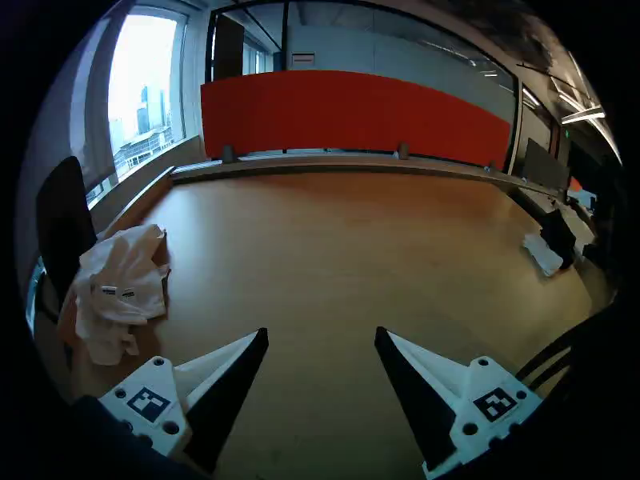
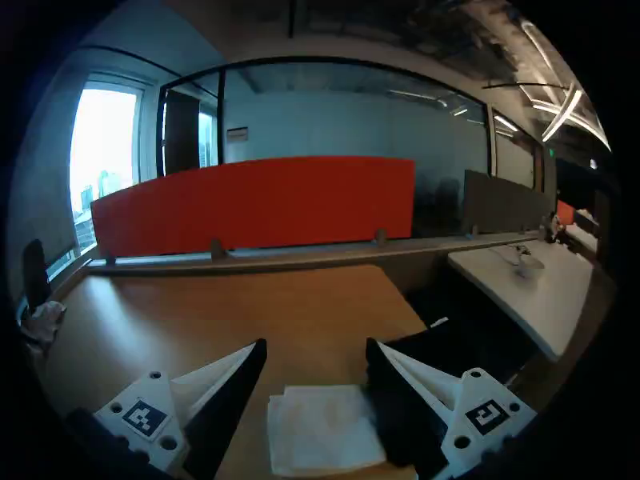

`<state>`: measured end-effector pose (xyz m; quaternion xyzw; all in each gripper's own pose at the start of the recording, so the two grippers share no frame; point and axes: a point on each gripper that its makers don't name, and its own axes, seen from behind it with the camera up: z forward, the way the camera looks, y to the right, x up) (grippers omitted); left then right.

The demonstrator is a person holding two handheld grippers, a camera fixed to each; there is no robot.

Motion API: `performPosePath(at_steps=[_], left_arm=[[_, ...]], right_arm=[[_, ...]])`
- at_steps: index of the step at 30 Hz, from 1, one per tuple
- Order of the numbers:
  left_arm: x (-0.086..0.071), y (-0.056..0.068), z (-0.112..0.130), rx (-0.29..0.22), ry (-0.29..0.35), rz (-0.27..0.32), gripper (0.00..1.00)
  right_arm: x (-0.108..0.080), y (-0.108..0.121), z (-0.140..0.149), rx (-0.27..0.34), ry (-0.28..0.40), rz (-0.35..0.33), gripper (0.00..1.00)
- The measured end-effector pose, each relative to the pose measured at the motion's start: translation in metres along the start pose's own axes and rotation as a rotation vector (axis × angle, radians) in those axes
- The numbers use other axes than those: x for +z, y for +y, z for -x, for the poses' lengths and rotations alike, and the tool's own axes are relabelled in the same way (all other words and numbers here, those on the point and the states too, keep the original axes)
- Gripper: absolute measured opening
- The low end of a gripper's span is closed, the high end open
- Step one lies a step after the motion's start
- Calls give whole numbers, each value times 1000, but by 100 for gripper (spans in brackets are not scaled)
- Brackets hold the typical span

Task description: Fold towel

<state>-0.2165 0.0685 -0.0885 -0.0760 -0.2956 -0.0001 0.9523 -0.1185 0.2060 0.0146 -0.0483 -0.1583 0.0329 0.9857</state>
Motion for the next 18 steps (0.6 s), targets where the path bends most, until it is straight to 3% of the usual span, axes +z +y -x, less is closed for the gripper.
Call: performPosePath(at_steps=[10, 18], left_arm=[[-1, 1, -5, -2, 11, 3, 100], [-1, 2, -14, -3, 26, 6, 99]], right_arm=[[-7, -3, -43, 14, 165, 15, 99], [-12, -12, -55, 3, 206, 0, 100]])
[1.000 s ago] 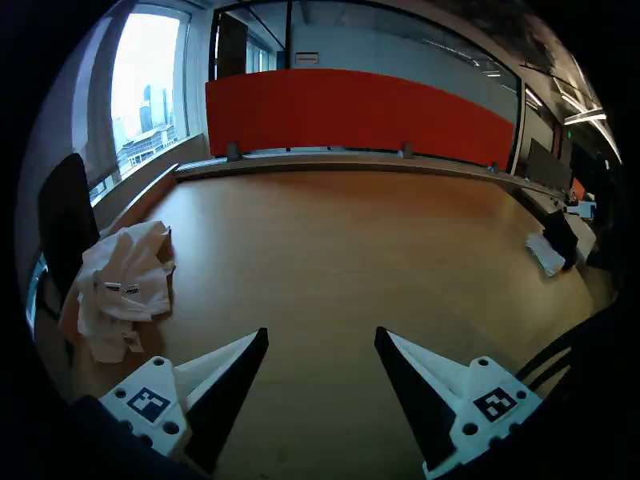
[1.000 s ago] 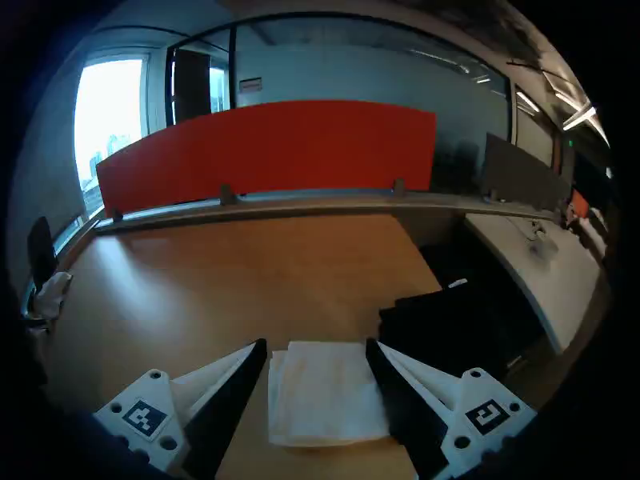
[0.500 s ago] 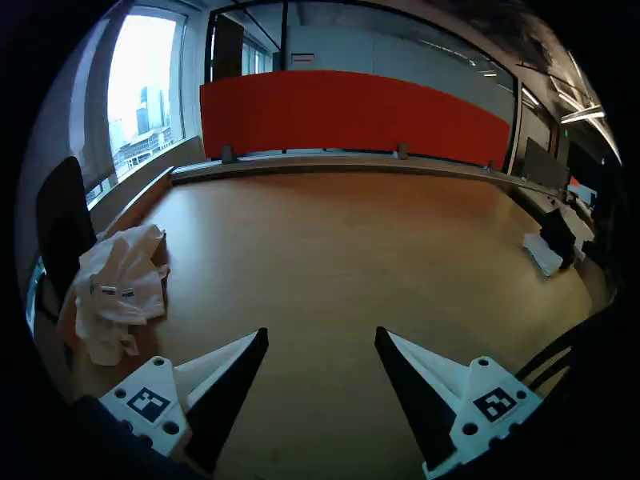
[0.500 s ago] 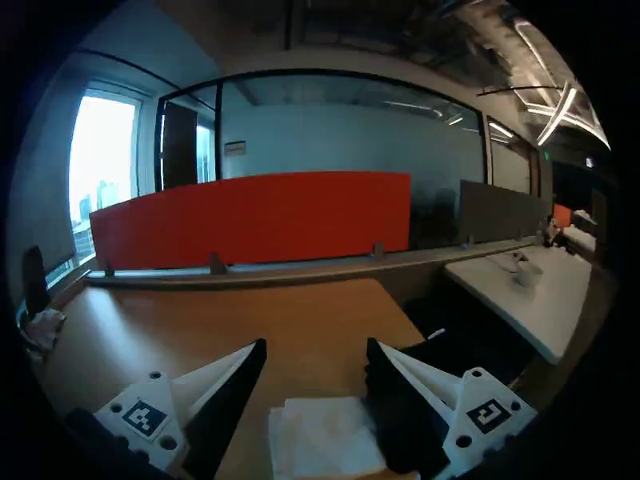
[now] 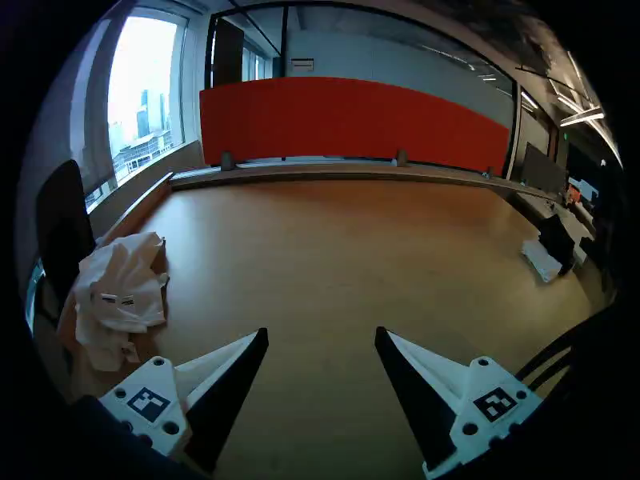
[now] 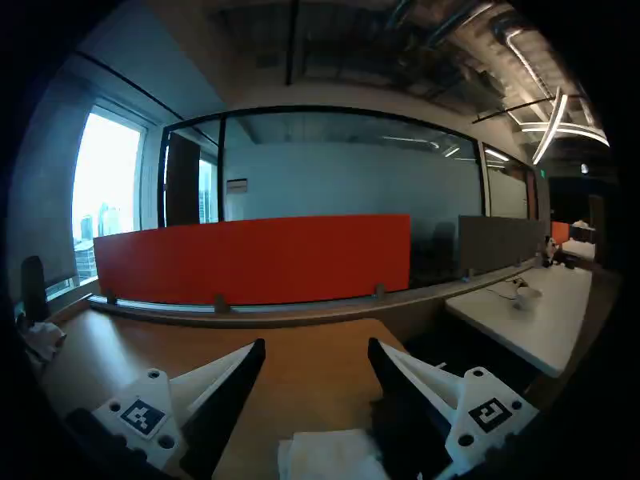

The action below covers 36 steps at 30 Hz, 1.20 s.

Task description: Fold towel

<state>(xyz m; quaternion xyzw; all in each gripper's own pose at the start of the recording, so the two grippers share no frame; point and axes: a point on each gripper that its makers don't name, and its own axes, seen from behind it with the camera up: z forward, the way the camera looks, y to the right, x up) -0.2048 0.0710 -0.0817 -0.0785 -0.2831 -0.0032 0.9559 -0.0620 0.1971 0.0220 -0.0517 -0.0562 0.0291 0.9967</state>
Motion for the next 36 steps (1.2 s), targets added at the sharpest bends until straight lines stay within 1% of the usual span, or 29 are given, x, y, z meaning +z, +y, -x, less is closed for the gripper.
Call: performPosePath(at_steps=[5, 9, 15, 20, 27, 32, 36], left_arm=[[1, -1, -4, -4, 9, 1, 99], [2, -2, -8, -5, 22, -1, 100], [4, -3, -26, -11, 70, -6, 100], [7, -6, -55, -29, 143, -10, 100], [7, -16, -110, -31, 275, -32, 100], [7, -23, -148, -36, 358, -42, 99], [6, -31, -172, -34, 410, -48, 99]], right_arm=[[1, -5, -6, -5, 7, -8, 99], [0, -15, -14, -8, 17, -20, 99], [2, -29, -16, -5, 16, -34, 99], [2, -38, -16, 7, 12, -32, 99], [-1, -56, -25, -7, 23, -45, 99], [-5, -76, -36, -5, 44, -53, 99], [-8, -96, -42, 5, 63, -64, 99]])
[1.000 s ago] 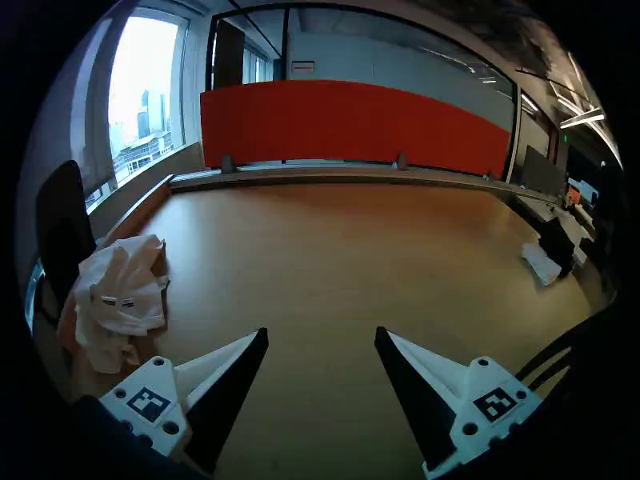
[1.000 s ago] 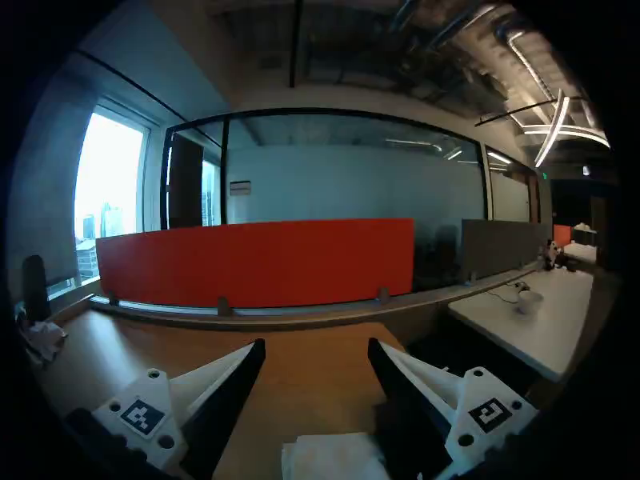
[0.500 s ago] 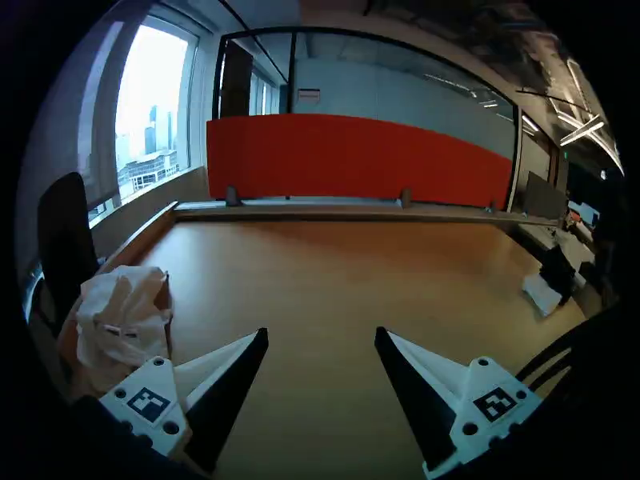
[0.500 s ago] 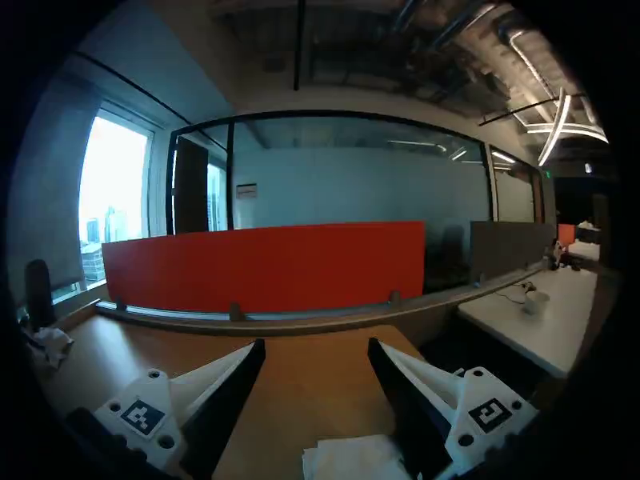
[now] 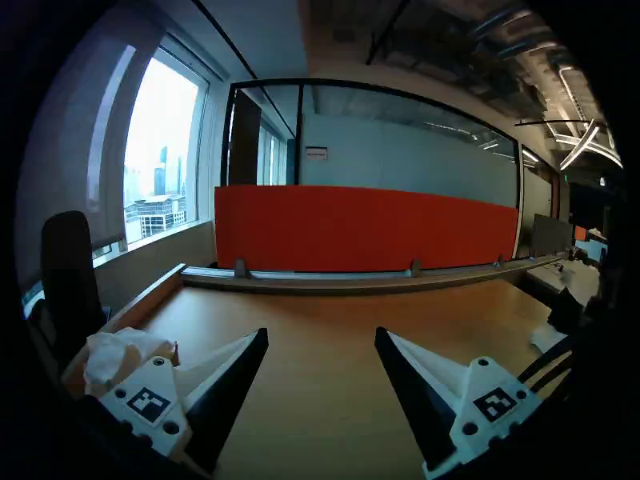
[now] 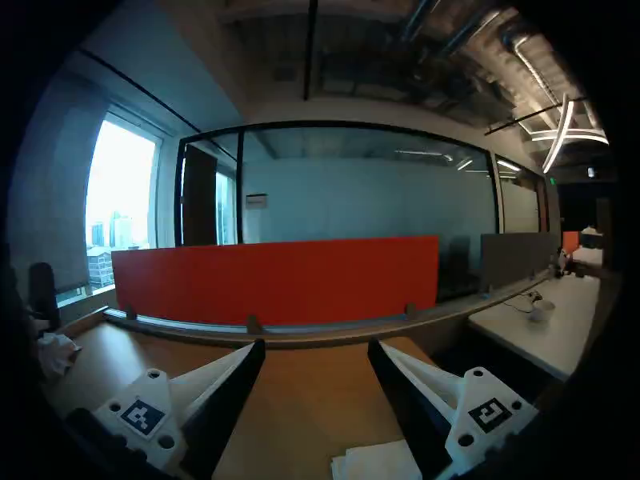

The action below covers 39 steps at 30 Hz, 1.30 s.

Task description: Fold towel

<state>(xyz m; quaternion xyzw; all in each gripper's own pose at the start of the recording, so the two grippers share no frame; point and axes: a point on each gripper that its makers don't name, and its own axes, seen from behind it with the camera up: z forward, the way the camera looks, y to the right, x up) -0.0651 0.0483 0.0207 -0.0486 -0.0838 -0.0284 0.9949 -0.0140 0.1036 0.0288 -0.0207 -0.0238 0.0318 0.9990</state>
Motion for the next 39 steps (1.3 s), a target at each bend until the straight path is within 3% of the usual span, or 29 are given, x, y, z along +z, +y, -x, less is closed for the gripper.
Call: performPosePath(at_steps=[6, 19, 29, 39], left_arm=[[10, -9, -18, -3, 51, -12, 100], [18, -22, -30, -8, 107, -28, 99], [16, -34, -35, 17, 145, -59, 99], [13, -42, -31, 17, 185, -86, 99]], right_arm=[[-1, -35, -6, 30, 19, -23, 99], [-2, -104, -13, 50, 37, -59, 99], [-2, -124, -16, 50, 27, -64, 99], [-14, -130, -11, 38, -8, -60, 99]])
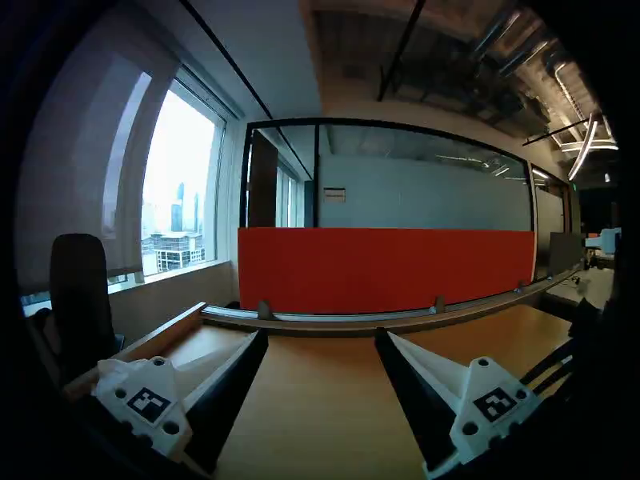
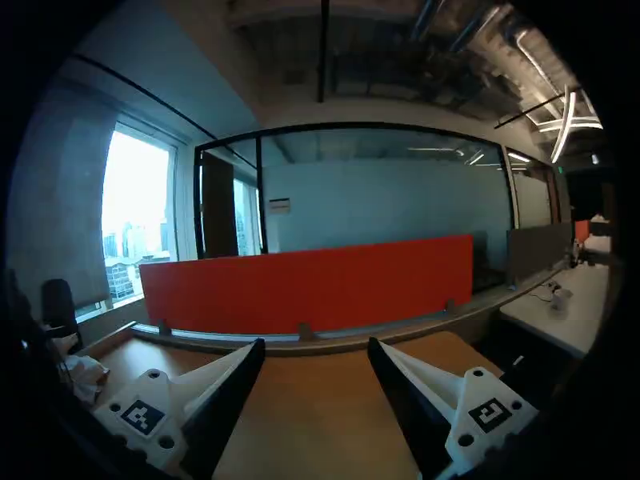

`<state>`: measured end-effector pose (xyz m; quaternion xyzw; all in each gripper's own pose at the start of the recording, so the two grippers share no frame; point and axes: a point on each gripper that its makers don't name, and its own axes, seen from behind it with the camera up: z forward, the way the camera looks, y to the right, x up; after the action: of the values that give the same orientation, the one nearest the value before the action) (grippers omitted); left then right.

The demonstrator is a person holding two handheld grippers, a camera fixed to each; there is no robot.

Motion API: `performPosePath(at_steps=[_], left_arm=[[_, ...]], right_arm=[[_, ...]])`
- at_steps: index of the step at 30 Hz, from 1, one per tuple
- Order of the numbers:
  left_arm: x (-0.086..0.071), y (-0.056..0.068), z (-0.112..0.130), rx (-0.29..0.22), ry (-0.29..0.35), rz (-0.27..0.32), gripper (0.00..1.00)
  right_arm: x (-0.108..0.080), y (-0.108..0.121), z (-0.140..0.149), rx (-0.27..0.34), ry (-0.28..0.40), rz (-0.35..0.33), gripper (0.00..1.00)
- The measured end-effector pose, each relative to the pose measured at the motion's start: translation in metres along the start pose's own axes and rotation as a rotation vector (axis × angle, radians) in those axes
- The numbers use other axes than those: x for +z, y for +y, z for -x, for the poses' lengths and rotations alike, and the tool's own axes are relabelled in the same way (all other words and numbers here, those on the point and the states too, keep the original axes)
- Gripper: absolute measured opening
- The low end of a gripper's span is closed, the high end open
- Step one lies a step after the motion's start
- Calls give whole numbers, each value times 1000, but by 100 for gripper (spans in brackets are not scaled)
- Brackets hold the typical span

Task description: Fold towel

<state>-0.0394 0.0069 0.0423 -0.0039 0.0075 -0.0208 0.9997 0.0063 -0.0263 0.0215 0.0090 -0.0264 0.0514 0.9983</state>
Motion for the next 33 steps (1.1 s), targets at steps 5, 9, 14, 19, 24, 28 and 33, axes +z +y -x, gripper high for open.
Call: performPosePath(at_steps=[5, 9, 14, 19, 24, 28, 33], left_arm=[[-4, -3, 14, 0, 11, -12, 99], [-6, -6, 34, 5, 14, -19, 99], [-10, -8, 63, 21, 14, -32, 99], [-15, -6, 89, 12, 9, -36, 99], [-20, -2, 109, 3, 7, -32, 99], [-25, 2, 119, -9, 10, -32, 99], [-29, 2, 127, -12, 14, -36, 99]], right_arm=[[-5, 0, 10, 5, -15, 9, 99], [-5, 1, 19, 13, -19, 16, 99], [-6, -2, 28, 17, -14, 13, 99], [-6, 2, 36, 10, -10, 19, 99], [-8, 6, 42, 9, 0, 22, 99], [-11, 8, 48, 12, 4, 19, 99], [-14, 12, 57, 17, 6, 19, 99]])
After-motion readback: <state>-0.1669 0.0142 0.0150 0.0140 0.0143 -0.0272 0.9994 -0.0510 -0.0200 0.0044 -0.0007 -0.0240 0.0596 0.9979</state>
